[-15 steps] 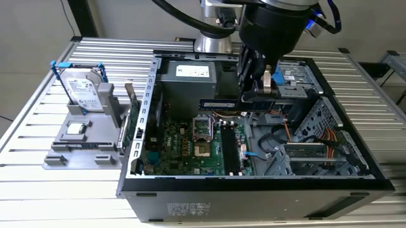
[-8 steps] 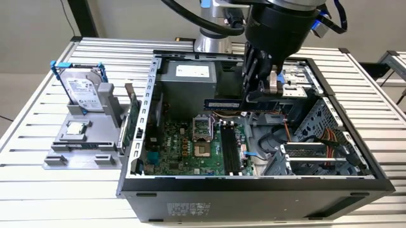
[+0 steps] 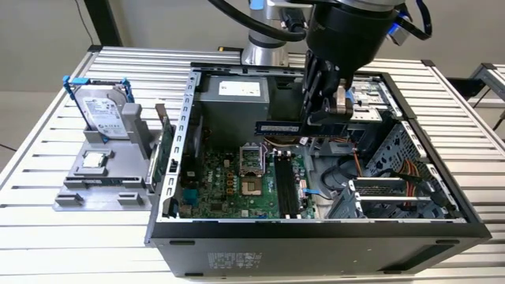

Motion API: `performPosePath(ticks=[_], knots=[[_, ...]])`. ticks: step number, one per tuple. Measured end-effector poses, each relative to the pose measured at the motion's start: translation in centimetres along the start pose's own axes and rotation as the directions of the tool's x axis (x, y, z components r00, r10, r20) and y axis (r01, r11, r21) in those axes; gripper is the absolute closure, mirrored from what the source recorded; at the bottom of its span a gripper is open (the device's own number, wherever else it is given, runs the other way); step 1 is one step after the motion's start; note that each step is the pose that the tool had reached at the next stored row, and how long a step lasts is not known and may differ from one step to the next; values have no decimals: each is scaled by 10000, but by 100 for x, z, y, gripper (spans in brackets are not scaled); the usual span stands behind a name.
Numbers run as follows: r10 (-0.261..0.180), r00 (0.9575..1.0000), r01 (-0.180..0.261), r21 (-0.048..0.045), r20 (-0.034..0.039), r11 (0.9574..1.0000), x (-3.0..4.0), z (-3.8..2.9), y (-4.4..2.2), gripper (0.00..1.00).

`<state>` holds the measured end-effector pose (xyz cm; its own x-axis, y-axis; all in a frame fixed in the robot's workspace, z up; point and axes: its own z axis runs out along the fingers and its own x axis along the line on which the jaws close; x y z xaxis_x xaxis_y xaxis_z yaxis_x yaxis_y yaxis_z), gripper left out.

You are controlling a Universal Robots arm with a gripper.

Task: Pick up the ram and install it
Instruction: 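Pick up the ram and move it above insertion slot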

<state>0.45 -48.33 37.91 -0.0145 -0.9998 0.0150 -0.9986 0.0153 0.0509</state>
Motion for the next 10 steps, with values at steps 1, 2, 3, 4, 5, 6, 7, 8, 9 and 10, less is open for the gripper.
performPosePath(ticks=[1, 2, 3, 4, 5, 6, 7, 8, 9, 10], knots=[[0, 10000, 0, 0, -1, 10000, -15, 0, -1, 100], [0, 10000, 0, 0, 0, 10000, -31, -1, -2, 100], [-1, 10000, 1, 0, 0, 10000, -47, -1, -5, 100], [-1, 10000, 1, 0, -1, 10000, -64, -1, -8, 100], [-1, 10000, 1, 1, 0, 10000, -81, -2, -12, 100], [-1, 10000, 1, 0, 0, 10000, -97, -2, -16, 100], [0, 10000, 0, 0, -1, 10000, -116, -3, -21, 100], [0, 10000, 0, 0, -1, 10000, -136, -4, -26, 100], [0, 10000, 0, 0, 0, 10000, -156, -4, -31, 100], [-1, 10000, 1, 0, 1, 10000, -178, -4, -35, 100]])
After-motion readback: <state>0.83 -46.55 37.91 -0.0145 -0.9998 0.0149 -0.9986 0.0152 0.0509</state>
